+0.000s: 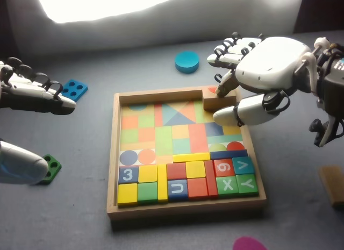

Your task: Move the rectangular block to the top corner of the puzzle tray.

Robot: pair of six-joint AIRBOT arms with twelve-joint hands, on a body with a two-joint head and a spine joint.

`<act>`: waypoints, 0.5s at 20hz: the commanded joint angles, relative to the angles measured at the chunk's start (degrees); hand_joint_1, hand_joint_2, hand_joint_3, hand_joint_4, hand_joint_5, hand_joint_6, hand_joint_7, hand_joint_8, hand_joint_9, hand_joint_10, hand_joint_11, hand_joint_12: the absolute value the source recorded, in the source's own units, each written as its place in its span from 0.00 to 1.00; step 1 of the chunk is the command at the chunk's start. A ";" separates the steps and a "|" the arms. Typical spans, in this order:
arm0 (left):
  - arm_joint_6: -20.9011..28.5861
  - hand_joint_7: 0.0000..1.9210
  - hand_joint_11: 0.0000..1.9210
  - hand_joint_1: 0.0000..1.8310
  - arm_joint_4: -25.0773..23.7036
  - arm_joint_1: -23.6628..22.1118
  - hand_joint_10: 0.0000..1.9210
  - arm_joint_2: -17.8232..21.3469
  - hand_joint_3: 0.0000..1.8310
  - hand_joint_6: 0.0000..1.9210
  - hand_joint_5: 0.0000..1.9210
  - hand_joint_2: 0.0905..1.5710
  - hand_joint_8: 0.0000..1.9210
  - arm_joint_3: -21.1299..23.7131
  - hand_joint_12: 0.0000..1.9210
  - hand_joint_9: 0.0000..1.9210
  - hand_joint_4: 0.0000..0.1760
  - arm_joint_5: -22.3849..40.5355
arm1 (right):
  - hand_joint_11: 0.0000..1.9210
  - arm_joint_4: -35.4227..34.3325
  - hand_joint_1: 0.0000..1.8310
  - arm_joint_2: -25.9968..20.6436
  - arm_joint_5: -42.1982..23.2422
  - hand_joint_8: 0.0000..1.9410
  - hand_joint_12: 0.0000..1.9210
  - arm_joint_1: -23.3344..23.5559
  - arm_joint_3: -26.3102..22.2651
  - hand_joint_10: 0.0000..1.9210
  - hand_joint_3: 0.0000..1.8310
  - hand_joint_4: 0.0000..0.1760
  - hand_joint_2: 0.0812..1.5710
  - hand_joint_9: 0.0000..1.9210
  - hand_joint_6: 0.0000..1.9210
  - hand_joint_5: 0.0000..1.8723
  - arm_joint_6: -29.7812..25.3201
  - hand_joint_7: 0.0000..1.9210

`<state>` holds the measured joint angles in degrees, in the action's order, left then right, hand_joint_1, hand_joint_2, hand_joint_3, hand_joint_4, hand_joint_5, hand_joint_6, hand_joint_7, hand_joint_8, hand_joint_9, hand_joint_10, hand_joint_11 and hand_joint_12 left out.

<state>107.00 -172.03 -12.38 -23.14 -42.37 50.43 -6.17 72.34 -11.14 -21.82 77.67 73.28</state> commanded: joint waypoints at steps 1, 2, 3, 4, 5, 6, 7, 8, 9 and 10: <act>0.19 0.07 0.00 0.04 -0.55 -0.38 0.00 -0.13 0.00 0.00 0.07 0.74 0.00 0.09 0.30 0.07 0.24 -4.72 | 0.00 0.14 0.00 -1.21 -5.57 0.00 0.00 1.16 -0.41 0.00 0.00 0.10 0.73 0.00 0.04 0.39 -0.73 0.03; 0.19 0.07 0.00 0.04 -0.55 -0.38 0.00 -0.13 0.00 0.00 0.07 0.75 0.00 0.09 0.30 0.07 0.25 -4.72 | 0.00 0.14 0.00 -1.84 -6.48 0.00 0.00 1.56 -1.22 0.00 0.00 0.11 0.73 0.00 0.03 0.39 -0.77 0.03; 0.19 0.07 0.00 0.04 -0.55 -0.38 0.00 -0.13 0.00 0.00 0.07 0.75 0.00 0.09 0.30 0.07 0.25 -4.72 | 0.00 0.15 0.00 -2.30 -6.94 0.00 0.00 1.78 -1.84 0.00 0.00 0.11 0.73 0.00 0.03 0.39 -0.73 0.02; 0.19 0.07 0.00 0.06 -0.55 -0.38 0.00 -0.13 0.00 0.00 0.07 0.75 0.00 0.11 0.30 0.07 0.20 -4.72 | 0.00 0.16 0.00 -3.12 -7.07 0.00 0.00 2.29 -2.95 0.00 0.00 0.08 0.73 0.00 0.04 0.39 -0.57 0.03; 0.19 0.08 0.00 0.05 -0.55 -0.38 0.00 -0.13 0.00 0.00 0.08 0.75 0.00 0.11 0.31 0.08 0.19 -4.72 | 0.00 0.16 0.00 -3.44 -7.06 0.01 0.00 2.52 -3.37 0.00 0.00 0.10 0.73 0.00 0.03 0.39 -0.45 0.04; 0.19 0.08 0.00 0.04 -0.55 -0.38 0.00 -0.13 0.00 0.00 0.07 0.75 0.00 0.12 0.30 0.08 0.20 -4.72 | 0.00 0.16 0.00 -3.96 -7.03 0.01 0.00 2.98 -4.01 0.00 0.00 0.09 0.73 0.00 0.03 0.39 -0.40 0.04; 0.19 0.08 0.00 0.06 -0.55 -0.38 0.00 -0.13 0.00 0.00 0.08 0.75 0.00 0.12 0.30 0.08 0.20 -4.72 | 0.00 0.16 0.00 -4.66 -6.97 0.01 0.00 3.52 -4.81 0.00 0.00 0.09 0.73 0.00 0.03 0.39 -0.42 0.04; 0.19 0.08 0.00 0.07 -0.55 -0.38 0.00 -0.12 0.00 0.00 0.08 0.75 0.00 0.12 0.30 0.08 0.21 -4.72 | 0.00 0.15 0.00 -5.31 -6.78 0.01 0.00 4.13 -5.49 0.00 0.00 0.11 0.73 0.00 0.03 0.39 -0.64 0.04; 0.19 0.08 0.00 0.07 -0.55 -0.37 0.00 -0.12 0.00 0.00 0.08 0.75 0.00 0.11 0.30 0.08 0.23 -4.72 | 0.00 0.15 0.00 -6.04 -6.01 0.00 0.00 4.86 -6.34 0.00 0.00 0.13 0.73 0.00 0.03 0.39 -1.09 0.04; 0.19 0.08 0.00 0.06 -0.55 -0.37 0.00 -0.12 0.00 0.00 0.08 0.75 0.00 0.11 0.30 0.08 0.21 -4.72 | 0.00 0.14 0.00 -7.13 -4.94 0.00 0.00 5.71 -7.38 0.00 0.00 0.13 0.73 0.00 0.03 0.38 -1.83 0.03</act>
<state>107.00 -172.03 -12.38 -23.11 -42.30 50.43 -6.04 65.14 -9.87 -16.32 69.45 71.68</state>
